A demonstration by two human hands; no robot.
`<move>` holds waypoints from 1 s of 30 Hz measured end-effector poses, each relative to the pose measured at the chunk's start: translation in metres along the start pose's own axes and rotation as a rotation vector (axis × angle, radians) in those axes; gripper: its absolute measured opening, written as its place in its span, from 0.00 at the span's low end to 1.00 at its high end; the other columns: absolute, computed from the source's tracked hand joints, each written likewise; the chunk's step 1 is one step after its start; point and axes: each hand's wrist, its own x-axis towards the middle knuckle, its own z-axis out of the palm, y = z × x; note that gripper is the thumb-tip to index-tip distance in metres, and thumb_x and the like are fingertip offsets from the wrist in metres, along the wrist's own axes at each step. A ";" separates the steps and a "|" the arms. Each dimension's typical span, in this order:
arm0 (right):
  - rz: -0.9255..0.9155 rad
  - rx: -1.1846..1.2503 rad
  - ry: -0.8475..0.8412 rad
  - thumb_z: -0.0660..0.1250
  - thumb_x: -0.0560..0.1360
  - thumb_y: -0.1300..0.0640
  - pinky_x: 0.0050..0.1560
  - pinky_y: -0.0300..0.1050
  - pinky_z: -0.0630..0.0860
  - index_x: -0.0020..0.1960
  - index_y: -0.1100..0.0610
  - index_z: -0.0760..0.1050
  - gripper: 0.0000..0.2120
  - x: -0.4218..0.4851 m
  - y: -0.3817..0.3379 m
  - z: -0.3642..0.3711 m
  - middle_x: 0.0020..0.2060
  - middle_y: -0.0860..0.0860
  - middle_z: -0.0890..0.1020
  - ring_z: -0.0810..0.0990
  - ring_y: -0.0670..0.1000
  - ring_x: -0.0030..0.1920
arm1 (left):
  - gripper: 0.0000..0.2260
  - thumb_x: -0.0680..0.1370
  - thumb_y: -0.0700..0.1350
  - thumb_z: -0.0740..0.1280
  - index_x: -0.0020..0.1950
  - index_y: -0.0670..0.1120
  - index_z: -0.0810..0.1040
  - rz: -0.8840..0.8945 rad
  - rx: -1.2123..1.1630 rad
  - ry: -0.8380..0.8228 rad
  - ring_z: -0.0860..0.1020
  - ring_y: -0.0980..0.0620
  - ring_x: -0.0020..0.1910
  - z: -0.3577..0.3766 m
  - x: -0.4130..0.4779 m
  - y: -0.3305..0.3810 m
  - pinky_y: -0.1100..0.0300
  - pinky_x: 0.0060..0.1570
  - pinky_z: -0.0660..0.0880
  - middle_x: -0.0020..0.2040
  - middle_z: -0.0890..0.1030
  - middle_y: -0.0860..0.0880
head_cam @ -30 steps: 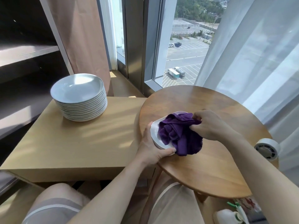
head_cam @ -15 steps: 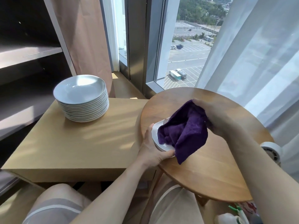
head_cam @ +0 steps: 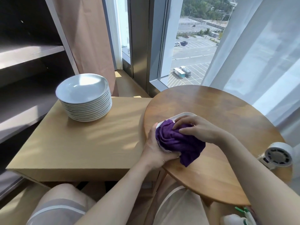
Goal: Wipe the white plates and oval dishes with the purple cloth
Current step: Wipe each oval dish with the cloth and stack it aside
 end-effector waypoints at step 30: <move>0.068 -0.656 0.217 0.59 0.72 0.26 0.71 0.56 0.65 0.73 0.32 0.67 0.31 -0.005 0.026 0.018 0.73 0.41 0.62 0.65 0.56 0.72 | 0.50 0.54 0.70 0.82 0.66 0.78 0.54 -0.035 0.021 0.029 0.72 0.67 0.66 -0.001 -0.001 0.005 0.79 0.56 0.68 0.66 0.72 0.66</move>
